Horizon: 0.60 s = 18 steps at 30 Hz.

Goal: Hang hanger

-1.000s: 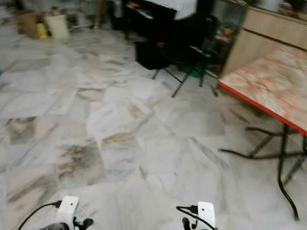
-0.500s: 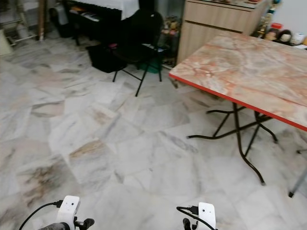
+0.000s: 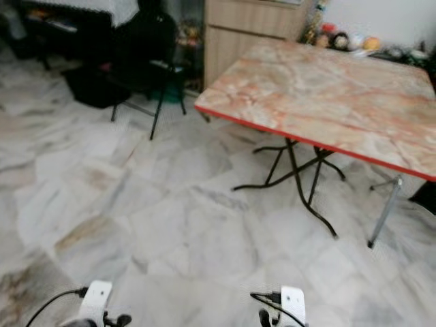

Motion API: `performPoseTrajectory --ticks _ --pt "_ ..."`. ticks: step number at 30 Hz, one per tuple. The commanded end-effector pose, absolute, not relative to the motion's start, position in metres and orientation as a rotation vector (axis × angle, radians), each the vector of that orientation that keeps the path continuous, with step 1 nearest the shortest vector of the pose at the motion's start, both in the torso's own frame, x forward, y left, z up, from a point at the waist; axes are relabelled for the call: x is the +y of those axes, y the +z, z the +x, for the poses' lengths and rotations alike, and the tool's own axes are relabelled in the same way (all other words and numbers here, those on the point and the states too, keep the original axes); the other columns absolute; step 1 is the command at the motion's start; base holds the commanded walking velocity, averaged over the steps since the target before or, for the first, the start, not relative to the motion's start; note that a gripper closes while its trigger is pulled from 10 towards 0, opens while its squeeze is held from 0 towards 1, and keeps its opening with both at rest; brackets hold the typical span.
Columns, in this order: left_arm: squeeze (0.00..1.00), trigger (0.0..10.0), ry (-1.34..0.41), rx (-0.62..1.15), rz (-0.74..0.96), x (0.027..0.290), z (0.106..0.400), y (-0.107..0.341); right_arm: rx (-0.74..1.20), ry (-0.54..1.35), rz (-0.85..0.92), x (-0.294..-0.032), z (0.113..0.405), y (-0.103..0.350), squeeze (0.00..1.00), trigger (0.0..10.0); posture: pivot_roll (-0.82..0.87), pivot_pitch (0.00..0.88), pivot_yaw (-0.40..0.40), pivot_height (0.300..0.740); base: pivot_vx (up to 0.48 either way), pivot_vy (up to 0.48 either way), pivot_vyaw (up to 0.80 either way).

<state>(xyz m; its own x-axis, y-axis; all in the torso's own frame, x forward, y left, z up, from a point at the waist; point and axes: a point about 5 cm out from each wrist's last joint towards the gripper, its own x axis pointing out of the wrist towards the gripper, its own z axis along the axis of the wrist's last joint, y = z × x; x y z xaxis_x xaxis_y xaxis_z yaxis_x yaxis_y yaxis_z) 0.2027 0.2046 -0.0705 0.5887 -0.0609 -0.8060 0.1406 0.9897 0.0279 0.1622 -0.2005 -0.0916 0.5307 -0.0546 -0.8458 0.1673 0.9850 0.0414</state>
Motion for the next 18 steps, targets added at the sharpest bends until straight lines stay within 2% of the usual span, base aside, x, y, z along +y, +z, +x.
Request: performPoseTrajectory --ticks 1,14,18 --pt "0.00 10.0 -0.098 0.961 0.116 0.2131 0.1940 -0.0738 1.002 -0.125 0.129 -0.1954 0.1624 -0.0923 0.00 10.0 -0.10 0.000 -0.011 0.740 0.000 0.000 -0.79" --pt "0.00 10.0 -0.094 0.960 0.133 0.2140 0.1926 -0.0743 1.004 -0.125 0.131 -0.1949 0.1607 -0.0930 0.00 10.0 -0.10 0.000 -0.008 0.740 0.000 0.000 -0.80" --pt "0.00 10.0 -0.087 0.960 0.139 0.2149 0.1923 -0.0744 0.984 -0.139 0.150 -0.1945 0.1610 -0.0926 0.00 10.0 -0.10 0.000 -0.009 0.740 0.000 0.000 0.00"
